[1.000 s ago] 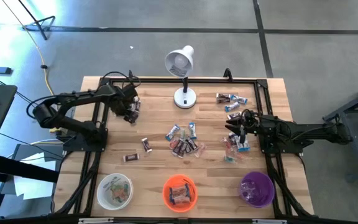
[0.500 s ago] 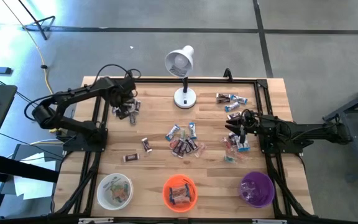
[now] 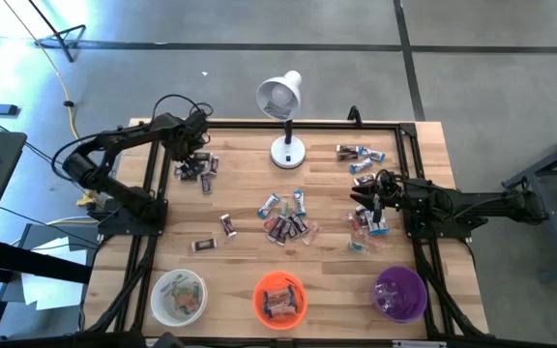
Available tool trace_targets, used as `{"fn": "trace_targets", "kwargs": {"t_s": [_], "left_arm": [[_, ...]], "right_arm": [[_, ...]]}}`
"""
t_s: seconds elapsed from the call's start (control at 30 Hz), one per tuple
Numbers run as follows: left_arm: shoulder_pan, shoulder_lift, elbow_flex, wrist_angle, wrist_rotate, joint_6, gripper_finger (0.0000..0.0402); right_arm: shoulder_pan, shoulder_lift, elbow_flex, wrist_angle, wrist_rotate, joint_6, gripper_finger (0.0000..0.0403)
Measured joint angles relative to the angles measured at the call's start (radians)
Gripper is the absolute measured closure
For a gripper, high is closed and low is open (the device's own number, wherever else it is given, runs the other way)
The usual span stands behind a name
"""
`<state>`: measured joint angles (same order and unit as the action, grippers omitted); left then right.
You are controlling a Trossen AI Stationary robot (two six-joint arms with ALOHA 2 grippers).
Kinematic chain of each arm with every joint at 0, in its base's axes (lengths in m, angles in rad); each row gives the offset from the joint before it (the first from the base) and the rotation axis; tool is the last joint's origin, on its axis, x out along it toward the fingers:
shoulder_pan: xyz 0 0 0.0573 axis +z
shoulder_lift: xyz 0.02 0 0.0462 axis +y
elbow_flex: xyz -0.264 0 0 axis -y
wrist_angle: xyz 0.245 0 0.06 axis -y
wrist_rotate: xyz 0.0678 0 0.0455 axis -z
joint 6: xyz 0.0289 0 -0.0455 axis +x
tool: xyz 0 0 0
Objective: Organize candy in baskets
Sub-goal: Put the white chocolate bar into the orange bucket
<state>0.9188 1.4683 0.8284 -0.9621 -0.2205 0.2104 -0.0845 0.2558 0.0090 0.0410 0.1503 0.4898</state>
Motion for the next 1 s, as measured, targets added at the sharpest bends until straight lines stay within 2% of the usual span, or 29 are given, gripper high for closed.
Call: {"fn": "trace_targets", "kwargs": {"t_s": [0.2, 0.43, 0.57, 0.73, 1.0], "left_arm": [[-0.003, 0.096, 0.000, -0.006, 0.045, -0.017, 0.0170], [-0.049, 0.184, -0.001, -0.007, -0.072, -0.027, 0.0171], [-0.065, 0.209, 0.001, -0.007, -0.098, -0.042, 0.0186], [-0.068, 0.210, 0.001, -0.004, -0.093, -0.042, 0.0242], [-0.067, 0.210, 0.000, 0.020, -0.114, -0.089, 0.0372]], "right_arm": [[0.000, 0.000, 0.000, 0.000, 0.000, 0.000, 0.0251], [0.000, 0.000, 0.000, 0.000, 0.000, 0.000, 0.0251], [0.000, 0.000, 0.000, 0.000, 0.000, 0.000, 0.0251], [0.000, 0.000, 0.000, 0.000, 0.000, 0.000, 0.0251], [0.000, 0.000, 0.000, 0.000, 0.000, 0.000, 0.0251]]}}
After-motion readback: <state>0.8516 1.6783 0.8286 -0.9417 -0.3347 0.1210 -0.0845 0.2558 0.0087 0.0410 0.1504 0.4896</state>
